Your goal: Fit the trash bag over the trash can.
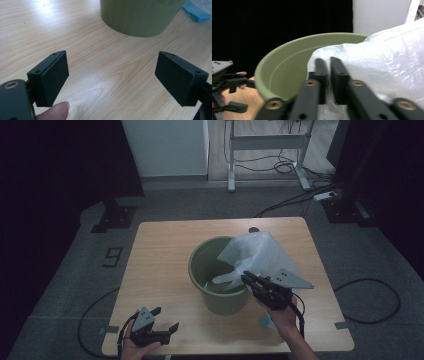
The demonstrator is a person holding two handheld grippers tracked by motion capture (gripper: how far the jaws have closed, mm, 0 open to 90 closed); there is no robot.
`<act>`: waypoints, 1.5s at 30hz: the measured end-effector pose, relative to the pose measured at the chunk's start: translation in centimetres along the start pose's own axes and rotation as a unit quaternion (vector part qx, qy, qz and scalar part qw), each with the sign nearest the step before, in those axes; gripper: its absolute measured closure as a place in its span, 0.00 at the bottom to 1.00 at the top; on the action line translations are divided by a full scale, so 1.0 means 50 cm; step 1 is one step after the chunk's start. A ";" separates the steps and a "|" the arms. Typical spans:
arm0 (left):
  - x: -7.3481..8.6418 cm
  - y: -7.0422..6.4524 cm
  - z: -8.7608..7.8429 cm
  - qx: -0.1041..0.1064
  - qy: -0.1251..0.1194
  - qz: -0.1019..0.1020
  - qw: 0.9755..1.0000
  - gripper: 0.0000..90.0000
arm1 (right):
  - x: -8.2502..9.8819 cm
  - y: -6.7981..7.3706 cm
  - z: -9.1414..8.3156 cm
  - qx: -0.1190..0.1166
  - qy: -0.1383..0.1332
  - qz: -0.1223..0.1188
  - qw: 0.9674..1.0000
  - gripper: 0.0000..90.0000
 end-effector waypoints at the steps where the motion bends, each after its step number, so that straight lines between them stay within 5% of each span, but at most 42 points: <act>1: 0.000 0.001 0.000 0.000 0.000 0.000 1.000 0.13 | -0.003 0.002 -0.009 0.003 -0.006 -0.002 1.000 0.69; 2: 0.000 0.002 -0.001 -0.001 -0.001 -0.001 1.000 0.13 | -0.007 0.005 -0.027 0.016 -0.014 -0.008 1.000 0.55; 9: 0.001 0.003 0.000 -0.002 0.000 -0.002 1.000 0.13 | 0.009 0.011 -0.102 0.058 -0.023 -0.018 0.998 0.34; 18: 0.003 0.000 0.004 -0.002 0.003 0.000 1.000 0.13 | 0.122 0.013 -0.139 0.106 0.019 -0.006 0.994 0.21; 25: 0.006 0.002 0.006 -0.003 0.005 -0.002 1.000 0.13 | 0.200 0.004 -0.130 0.161 0.066 -0.008 0.985 0.16; 28: 0.006 0.003 0.005 -0.003 0.004 -0.003 1.000 0.13 | 0.226 -0.006 -0.122 0.183 0.086 -0.004 0.979 0.23; 29: 0.006 0.004 0.004 -0.003 0.004 -0.003 1.000 0.13 | 0.234 -0.012 -0.121 0.192 0.091 -0.004 0.977 0.30; 30: 0.005 0.004 0.003 -0.003 0.003 -0.003 1.000 0.13 | 0.243 -0.021 -0.122 0.201 0.094 0.001 0.975 0.48; 31: 0.005 0.005 0.003 -0.004 0.003 -0.003 1.000 0.13 | 0.243 -0.021 -0.122 0.201 0.094 0.001 0.975 0.48; 36: -0.007 0.000 -0.004 0.007 -0.011 -0.024 1.000 0.15 | 0.253 -0.051 -0.136 0.217 0.102 0.008 0.971 0.89; 41: -0.029 -0.014 -0.017 0.016 -0.034 -0.031 0.999 0.16 | 0.227 -0.079 -0.156 0.238 0.076 0.006 0.968 0.98; 45: -0.049 -0.023 -0.025 0.011 -0.042 -0.035 0.998 0.17 | 0.183 -0.110 -0.173 0.230 0.043 0.022 0.972 0.99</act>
Point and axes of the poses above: each handheld gripper's, and its own axes: z roughly forward along the jaws, x roughly out of its underside, y roughly to its left, the point moved 7 cm from there along z, roughly forward along the jaws, and after that the axes turned 8 degrees about -z, right-handed, at the moved point
